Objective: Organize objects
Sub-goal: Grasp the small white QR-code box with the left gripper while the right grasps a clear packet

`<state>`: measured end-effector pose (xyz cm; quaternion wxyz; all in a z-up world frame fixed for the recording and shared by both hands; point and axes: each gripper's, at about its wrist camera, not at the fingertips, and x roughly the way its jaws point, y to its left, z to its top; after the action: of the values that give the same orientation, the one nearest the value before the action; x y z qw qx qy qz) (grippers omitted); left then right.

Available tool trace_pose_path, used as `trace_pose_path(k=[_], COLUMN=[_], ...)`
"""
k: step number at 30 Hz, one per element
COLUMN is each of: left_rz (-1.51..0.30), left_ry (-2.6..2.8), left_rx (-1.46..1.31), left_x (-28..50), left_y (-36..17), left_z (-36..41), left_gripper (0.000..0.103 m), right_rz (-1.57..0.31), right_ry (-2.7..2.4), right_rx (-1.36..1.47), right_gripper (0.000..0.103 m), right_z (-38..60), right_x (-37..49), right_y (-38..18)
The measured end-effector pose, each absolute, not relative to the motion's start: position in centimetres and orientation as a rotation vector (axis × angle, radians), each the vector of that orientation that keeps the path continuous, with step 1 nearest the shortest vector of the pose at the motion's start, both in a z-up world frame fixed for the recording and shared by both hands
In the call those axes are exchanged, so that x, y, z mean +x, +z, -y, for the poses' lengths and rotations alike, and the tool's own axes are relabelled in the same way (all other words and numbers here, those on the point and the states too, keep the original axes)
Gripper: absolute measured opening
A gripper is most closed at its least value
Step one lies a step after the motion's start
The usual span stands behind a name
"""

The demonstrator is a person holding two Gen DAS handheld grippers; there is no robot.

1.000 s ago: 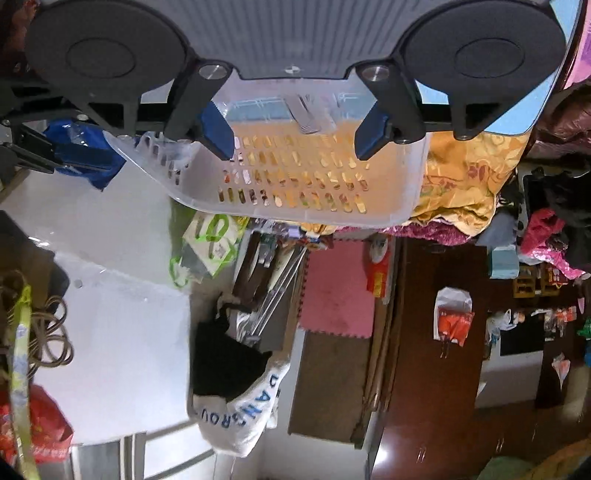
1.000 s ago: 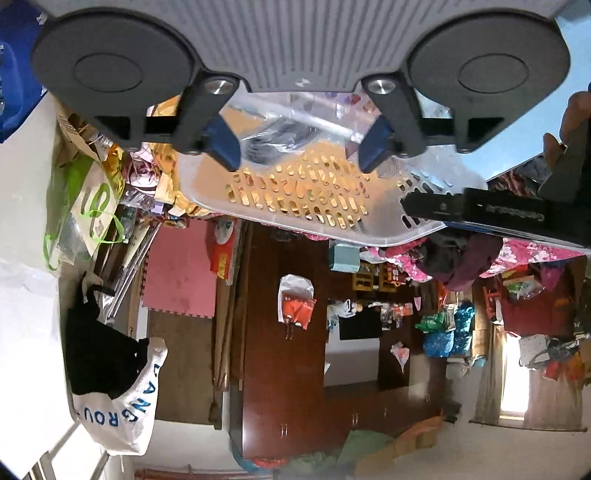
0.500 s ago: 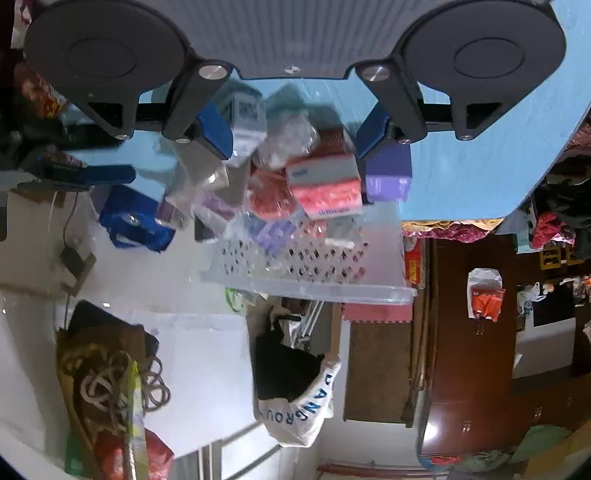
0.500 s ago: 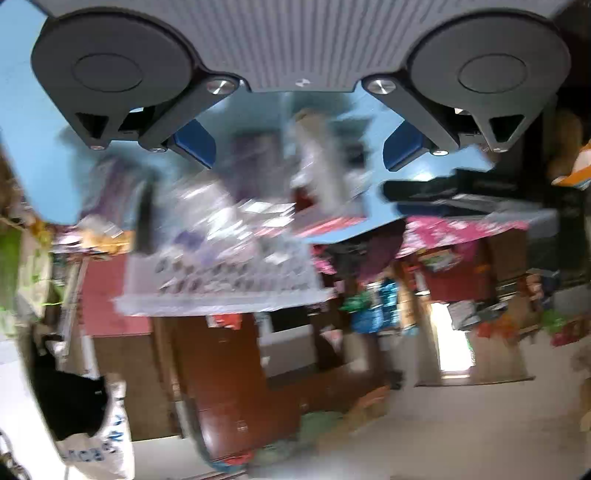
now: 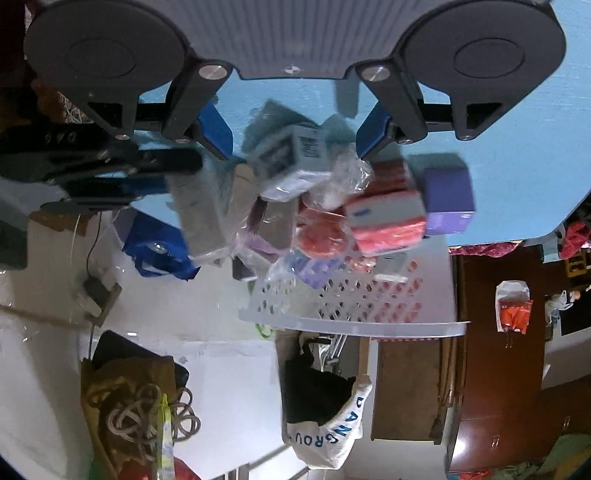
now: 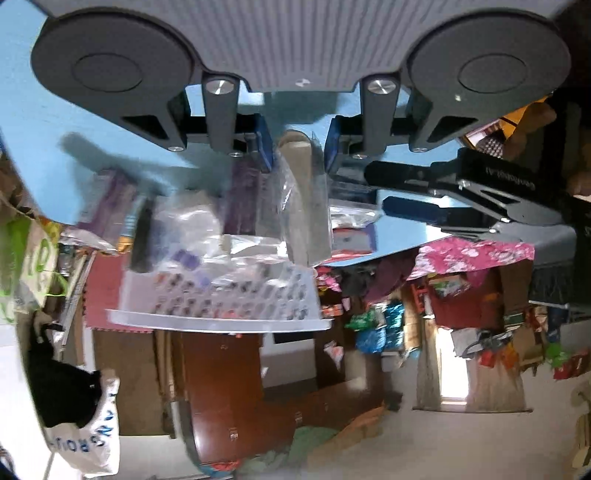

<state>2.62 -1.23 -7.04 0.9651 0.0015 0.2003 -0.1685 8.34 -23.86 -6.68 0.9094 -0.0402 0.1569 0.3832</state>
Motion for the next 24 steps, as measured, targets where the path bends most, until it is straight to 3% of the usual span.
trace_pose_path(k=[10, 11, 13, 14, 24], left_rz=[-0.424, -0.424, -0.419, -0.412, -0.285], left_ry=[-0.272, -0.271, -0.25, -0.243, -0.231], left_rx=[0.01, 0.004, 0.013, 0.013, -0.036], left_x=[3.9, 4.0, 4.0, 4.0, 1.4], left_y=[-7.7, -7.7, -7.7, -7.7, -6.3], left_z=[3.4, 3.4, 3.5, 3.5, 0.7], left_gripper=[0.077, 0.075, 0.051, 0.048, 0.046], right_rz=[-0.338, -0.339, -0.336, -0.335, -0.309], right_ry=[0.752, 0.754, 0.752, 0.753, 0.742], right_rx=[-0.063, -0.067, -0.071, -0.07, -0.046], right_gripper=[0.034, 0.034, 0.034, 0.034, 0.034], right_z=[24.8, 24.7, 24.9, 25.1, 26.2], right_x=[8.9, 8.8, 8.5, 8.5, 8.2], right_y=[-7.2, -7.3, -7.3, -7.4, -6.8])
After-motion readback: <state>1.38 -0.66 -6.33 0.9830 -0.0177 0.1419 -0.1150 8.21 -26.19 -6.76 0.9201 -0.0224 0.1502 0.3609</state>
